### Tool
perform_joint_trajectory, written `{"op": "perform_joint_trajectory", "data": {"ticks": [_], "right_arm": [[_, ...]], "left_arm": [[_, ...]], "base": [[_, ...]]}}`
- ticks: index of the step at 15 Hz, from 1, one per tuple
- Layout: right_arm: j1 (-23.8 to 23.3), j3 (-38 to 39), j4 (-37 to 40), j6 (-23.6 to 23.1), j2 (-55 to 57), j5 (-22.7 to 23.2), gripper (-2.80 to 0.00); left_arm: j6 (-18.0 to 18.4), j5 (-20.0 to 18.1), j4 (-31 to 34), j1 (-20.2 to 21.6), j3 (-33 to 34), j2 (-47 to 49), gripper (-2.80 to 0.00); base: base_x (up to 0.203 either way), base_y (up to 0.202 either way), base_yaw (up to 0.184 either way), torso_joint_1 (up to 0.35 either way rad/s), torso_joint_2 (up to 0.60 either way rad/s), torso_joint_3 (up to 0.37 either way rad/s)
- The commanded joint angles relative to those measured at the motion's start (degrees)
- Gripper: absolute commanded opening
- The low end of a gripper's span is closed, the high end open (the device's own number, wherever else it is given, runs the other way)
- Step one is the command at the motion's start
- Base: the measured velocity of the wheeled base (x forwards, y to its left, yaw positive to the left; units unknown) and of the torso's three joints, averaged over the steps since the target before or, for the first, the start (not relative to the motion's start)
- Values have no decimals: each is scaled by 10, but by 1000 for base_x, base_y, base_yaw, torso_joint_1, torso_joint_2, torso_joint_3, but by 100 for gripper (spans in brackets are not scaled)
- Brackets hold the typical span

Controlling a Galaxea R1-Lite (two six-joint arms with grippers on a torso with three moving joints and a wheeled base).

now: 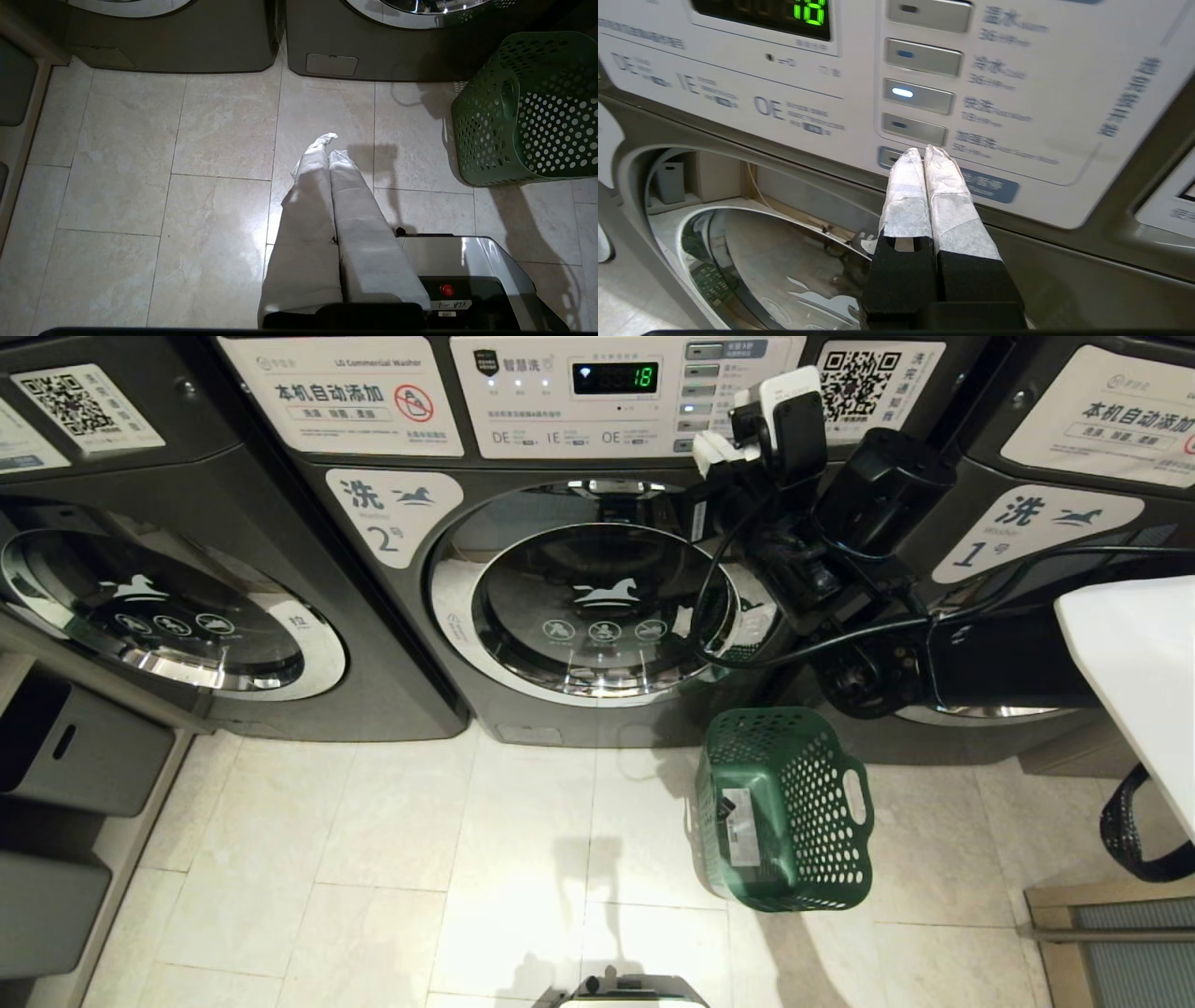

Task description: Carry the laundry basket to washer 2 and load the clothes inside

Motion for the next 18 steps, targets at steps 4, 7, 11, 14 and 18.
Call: {"op": "perform_joint_trajectory", "data": {"ticks": [4,7,11,14,18], "right_arm": [[0,-9,-3,-1,21,0,-280],[0,-36,-1,-1,35,0,-280],[-1,-54,-1,-1,46,-1,-280],[-1,-65,0,-2,55,-1,-280],[-5,-73,-1,-2,61,-1,-280]], "left_arm": [[1,0,0,0,0,-1,-280],[0,0,0,0,0,-1,-280],[0,0,0,0,0,-1,-280],[1,0,0,0,0,-1,-280],[0,0,0,0,0,-1,-280]], "base": [[0,0,0,0,0,0],[0,0,0,0,0,0],[0,0,0,0,0,0],[0,0,0,0,0,0],[0,0,0,0,0,0]]}}
